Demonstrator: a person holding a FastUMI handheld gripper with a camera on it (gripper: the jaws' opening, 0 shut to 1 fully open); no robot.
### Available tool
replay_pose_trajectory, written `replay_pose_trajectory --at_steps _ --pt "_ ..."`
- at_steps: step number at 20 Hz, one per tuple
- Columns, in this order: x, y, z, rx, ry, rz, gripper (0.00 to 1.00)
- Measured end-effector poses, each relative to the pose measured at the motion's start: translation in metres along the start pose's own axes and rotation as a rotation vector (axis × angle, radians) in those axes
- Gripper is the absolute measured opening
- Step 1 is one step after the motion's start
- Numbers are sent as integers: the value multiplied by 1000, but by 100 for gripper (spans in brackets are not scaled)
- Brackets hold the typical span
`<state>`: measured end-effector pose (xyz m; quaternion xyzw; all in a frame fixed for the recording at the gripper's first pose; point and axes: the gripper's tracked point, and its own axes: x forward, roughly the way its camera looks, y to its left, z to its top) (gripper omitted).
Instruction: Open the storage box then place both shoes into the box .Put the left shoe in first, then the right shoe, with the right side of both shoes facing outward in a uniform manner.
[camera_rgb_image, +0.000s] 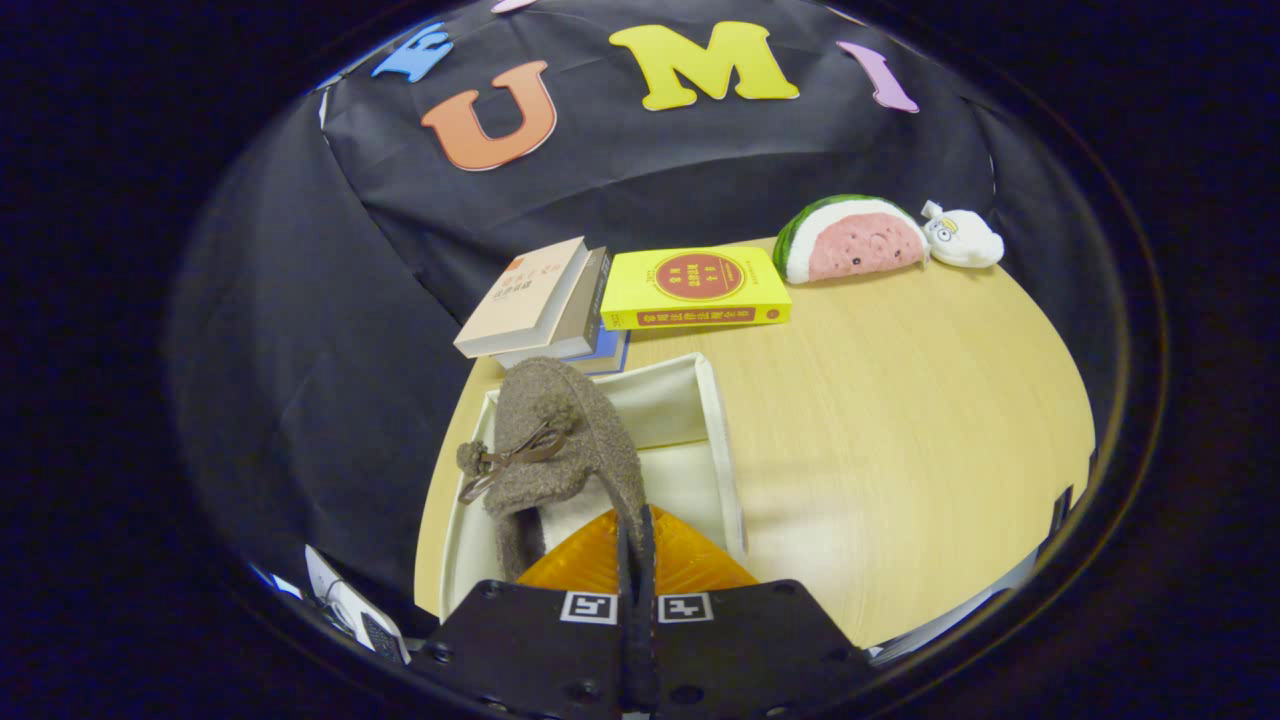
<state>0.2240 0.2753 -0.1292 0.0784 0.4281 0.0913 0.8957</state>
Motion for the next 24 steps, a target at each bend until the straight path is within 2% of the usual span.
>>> replay_pose_trajectory --at_steps 5,8,9,11,13,15,20,22,24 --pt "-3 -14 -15 -24 21 -42 1" --pt "-13 -10 -14 -24 -17 -5 12" --pt "-22 -12 -15 -22 -40 1 10" --pt "-36 -11 -13 -50 -80 -4 23" --pt "-55 -8 -10 -79 -127 -9 24" --pt "-76 -11 -5 -100 -183 -33 49" --pt "-138 -19 1 -157 -364 -87 98" --pt "-161 -26 6 -168 -450 -122 96" --pt "-178 -28 4 -178 -512 -115 96"
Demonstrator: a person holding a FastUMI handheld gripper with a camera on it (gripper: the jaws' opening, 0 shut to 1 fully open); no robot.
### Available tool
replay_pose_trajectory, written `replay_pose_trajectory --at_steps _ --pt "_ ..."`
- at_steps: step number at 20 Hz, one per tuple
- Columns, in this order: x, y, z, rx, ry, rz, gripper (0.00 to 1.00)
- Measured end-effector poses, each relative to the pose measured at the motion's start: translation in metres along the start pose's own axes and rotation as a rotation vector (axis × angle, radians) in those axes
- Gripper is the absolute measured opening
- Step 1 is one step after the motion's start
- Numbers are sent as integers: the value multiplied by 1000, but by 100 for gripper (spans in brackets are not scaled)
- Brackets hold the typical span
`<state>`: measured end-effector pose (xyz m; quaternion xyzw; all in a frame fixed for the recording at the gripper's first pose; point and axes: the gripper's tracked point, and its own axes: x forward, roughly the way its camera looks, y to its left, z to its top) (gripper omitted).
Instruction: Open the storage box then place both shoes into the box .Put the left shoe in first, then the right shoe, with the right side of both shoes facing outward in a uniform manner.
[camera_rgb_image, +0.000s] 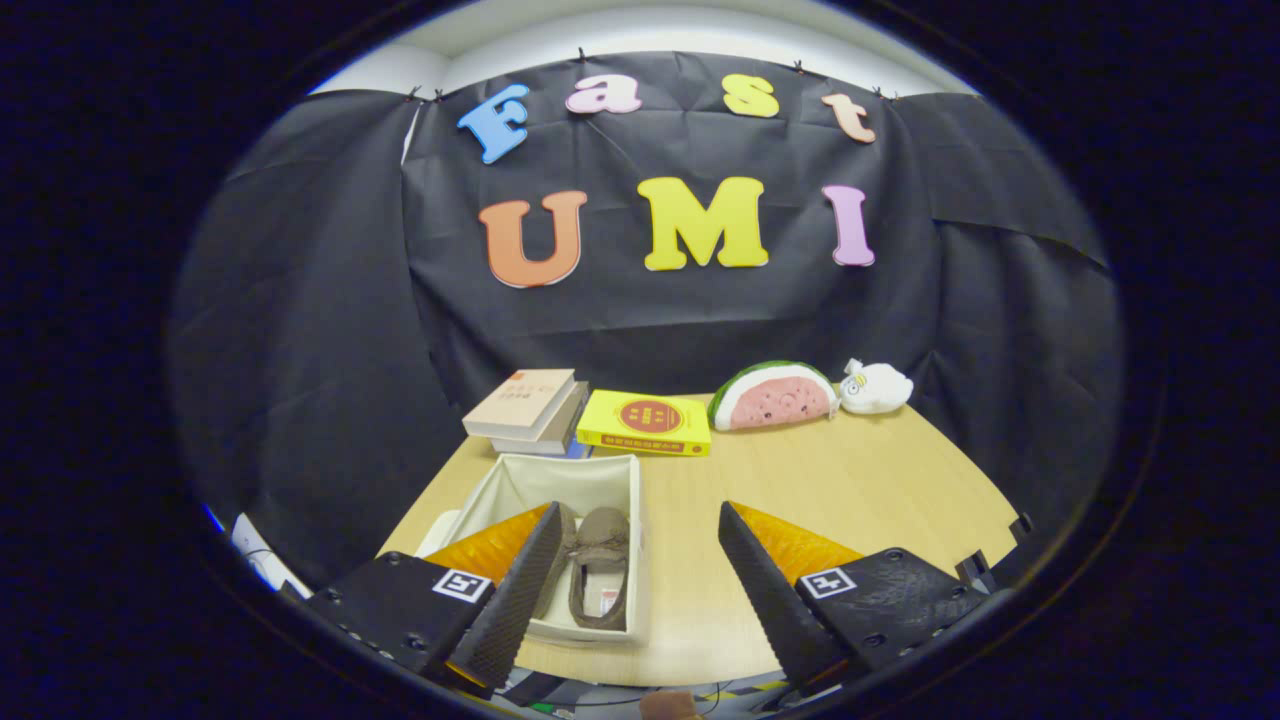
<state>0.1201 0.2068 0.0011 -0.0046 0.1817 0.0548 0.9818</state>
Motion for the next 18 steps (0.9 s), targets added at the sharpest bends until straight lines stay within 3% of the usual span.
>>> replay_pose_trajectory --at_steps 3,7,11,18 --pt "-14 -1 -5 15 -25 32 96" --pt "-32 -32 16 -28 -148 -15 96" --pt "-60 -54 28 37 -299 50 96" --pt "-78 -134 12 25 -393 -103 96"
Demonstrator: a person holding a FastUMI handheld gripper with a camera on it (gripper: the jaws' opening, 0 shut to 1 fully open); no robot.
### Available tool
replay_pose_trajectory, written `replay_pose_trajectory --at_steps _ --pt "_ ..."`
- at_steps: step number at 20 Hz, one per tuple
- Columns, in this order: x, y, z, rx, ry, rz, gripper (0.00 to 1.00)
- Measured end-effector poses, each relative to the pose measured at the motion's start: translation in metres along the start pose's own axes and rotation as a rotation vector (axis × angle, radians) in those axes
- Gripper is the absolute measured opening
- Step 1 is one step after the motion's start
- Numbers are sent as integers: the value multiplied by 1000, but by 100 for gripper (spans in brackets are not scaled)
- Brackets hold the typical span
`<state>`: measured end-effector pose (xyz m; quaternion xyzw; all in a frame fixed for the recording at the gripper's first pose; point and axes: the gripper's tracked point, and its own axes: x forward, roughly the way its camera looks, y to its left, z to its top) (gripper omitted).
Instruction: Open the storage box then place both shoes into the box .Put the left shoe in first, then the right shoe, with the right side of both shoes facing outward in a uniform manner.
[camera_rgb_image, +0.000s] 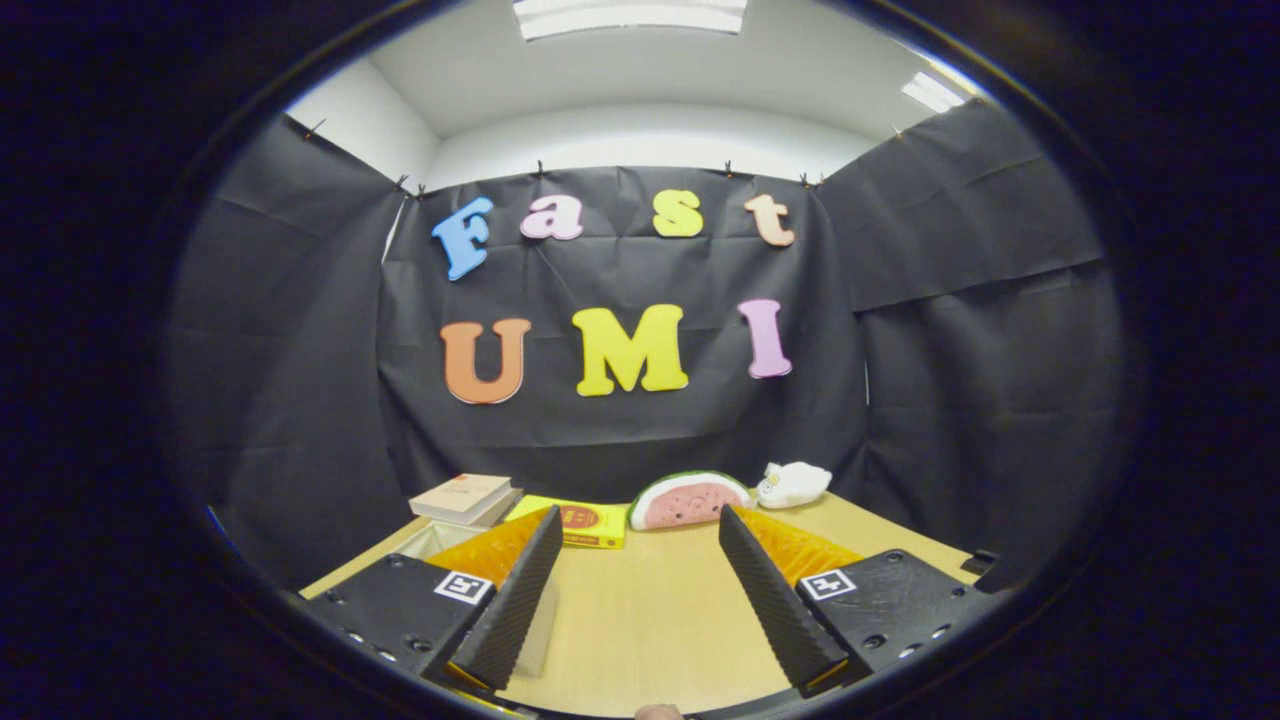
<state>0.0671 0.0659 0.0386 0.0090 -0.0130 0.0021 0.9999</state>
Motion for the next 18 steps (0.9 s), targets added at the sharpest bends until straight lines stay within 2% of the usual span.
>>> replay_pose_trajectory --at_steps 18 --pt "-16 17 -44 -90 21 70 96"
